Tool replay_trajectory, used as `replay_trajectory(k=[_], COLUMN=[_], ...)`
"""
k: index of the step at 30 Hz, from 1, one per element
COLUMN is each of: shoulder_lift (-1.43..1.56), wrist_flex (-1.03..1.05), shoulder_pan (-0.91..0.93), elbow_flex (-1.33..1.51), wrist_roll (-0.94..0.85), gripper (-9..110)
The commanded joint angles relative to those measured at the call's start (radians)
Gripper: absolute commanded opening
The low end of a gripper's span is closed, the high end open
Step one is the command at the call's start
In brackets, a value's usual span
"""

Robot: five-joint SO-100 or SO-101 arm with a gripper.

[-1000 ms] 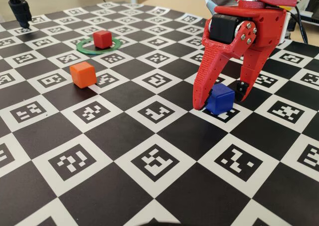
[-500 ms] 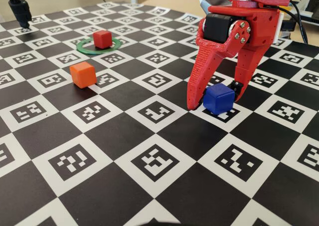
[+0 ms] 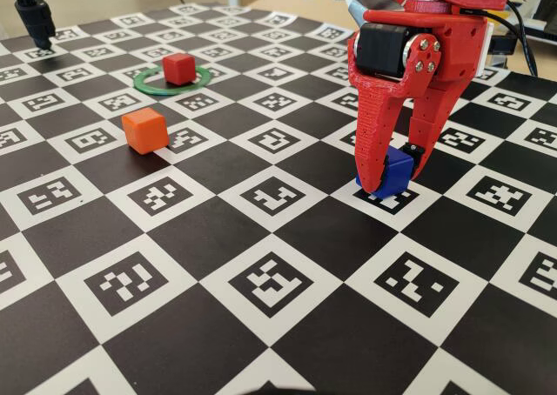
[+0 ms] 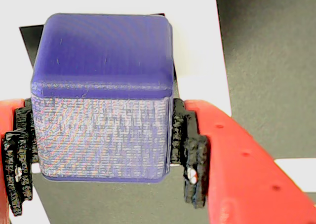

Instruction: Grab the red cube then put it in the green circle then put the blue cube on top and finally the orange cube on top

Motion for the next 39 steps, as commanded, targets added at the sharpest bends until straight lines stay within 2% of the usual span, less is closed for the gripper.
replay_trajectory(k=[1,10,18,22,28,31,39], shoulder_lift=[0.06,0.255,0.376,0.328,0.351,0.353,0.201], wrist_flex=[0.006,0.15,0.422,0.641,0.726,0.755,0.834], shoulder_pan=[0.012,0.028,0.137,0.199,0.364,0.468,0.758], elbow_flex=[-0.008,-0.009,-0.15,-0.33,-0.37,-0.388,-0.522], wrist_roll=[-0.021,-0.118,-0.285,-0.425,-0.589,-0.729,-0.986], gripper=[5,5,5,5,6,5,5])
